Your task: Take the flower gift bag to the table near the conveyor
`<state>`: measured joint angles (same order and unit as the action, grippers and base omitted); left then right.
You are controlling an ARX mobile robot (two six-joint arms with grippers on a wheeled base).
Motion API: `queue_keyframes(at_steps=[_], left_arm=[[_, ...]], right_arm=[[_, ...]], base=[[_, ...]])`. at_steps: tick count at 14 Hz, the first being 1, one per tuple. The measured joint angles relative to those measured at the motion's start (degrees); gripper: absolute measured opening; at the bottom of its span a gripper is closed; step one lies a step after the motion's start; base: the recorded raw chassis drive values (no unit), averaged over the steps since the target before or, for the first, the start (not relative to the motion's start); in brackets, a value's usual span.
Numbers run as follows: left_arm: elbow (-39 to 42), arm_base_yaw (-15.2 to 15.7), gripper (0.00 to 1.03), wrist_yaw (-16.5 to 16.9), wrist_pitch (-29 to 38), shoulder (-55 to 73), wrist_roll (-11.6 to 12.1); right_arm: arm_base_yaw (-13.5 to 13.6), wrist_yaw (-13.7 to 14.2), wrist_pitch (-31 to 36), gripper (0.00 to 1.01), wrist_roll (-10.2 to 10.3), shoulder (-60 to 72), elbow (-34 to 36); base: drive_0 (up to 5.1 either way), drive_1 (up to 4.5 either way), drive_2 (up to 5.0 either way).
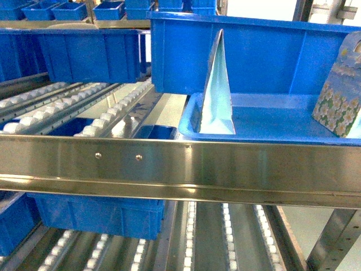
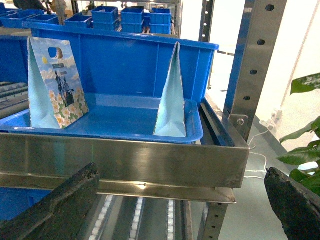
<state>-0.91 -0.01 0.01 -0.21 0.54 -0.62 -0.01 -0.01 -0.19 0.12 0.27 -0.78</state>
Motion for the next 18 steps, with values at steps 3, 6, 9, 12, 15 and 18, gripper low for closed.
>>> queue_keyframes(at_steps=[3, 6, 9, 12, 15, 18], left_arm=[[0.0, 0.0, 0.98, 0.0, -0.02, 0.0, 0.0], [0.0, 0.0, 0.98, 0.0, 0.0, 0.0, 0.0], [0.0, 0.0, 0.98, 0.0, -0.02, 0.0, 0.0], [0.0, 0.0, 0.98, 0.0, 0.0, 0.0, 0.0], [0.0, 0.0, 0.98, 0.0, -0.02, 0.0, 0.0], [0.0, 0.0, 0.98, 0.0, 0.0, 0.0, 0.02]], right_arm=[[0.0, 0.0, 0.0, 0.98, 0.0, 0.0, 0.0], [0.0, 0.02, 0.0, 0.98, 0.0, 0.0, 0.0], [0.0, 0.02, 0.0, 0.98, 0.0, 0.0, 0.0], [0.0, 0.0, 0.0, 0.98, 0.0, 0.0, 0.0], [0.0, 0.02, 0.0, 0.98, 0.0, 0.0, 0.0], [0.0, 0.02, 0.0, 0.98, 0.0, 0.0, 0.0]], base=[[0.0, 0.0, 0.0], [0.0, 0.0, 0.0], [0.0, 0.0, 0.0], [0.0, 0.0, 0.0], [0.0, 0.0, 0.0], [0.0, 0.0, 0.0]])
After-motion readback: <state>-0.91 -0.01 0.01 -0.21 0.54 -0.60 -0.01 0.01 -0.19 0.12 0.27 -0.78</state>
